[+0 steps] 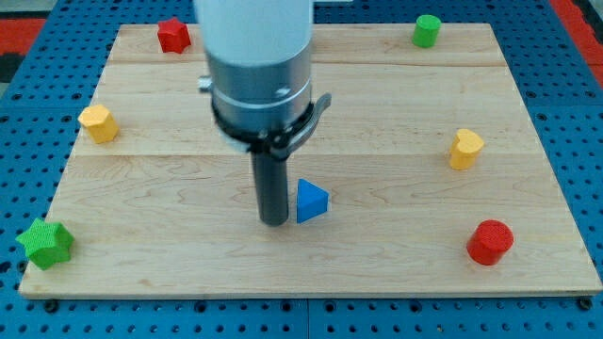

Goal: Move the triangle diagonal to the hexagon

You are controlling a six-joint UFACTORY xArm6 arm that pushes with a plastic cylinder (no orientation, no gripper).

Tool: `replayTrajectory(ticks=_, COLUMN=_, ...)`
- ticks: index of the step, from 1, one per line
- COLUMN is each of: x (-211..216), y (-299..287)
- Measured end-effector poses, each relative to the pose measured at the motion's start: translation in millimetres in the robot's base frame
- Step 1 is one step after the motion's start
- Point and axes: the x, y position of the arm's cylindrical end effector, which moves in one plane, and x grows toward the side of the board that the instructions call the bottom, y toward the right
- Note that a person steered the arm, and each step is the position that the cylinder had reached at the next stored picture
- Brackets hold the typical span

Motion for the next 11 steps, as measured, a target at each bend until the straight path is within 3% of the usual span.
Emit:
replayTrajectory(ticks=1, x=11.2, y=15.6)
replayTrajectory(ticks=3, x=-68.0, y=25.2)
replayTrajectory(ticks=4, x=-31.8, y=25.6)
replayTrajectory(ticks=6, x=-51.5, y=96.4)
replayTrajectory(ticks=7, x=-87.8, y=75.0)
replayTrajectory(ticks=10, x=-87.1, y=17.4)
replayTrajectory(ticks=11, x=-122.7, y=-7.2)
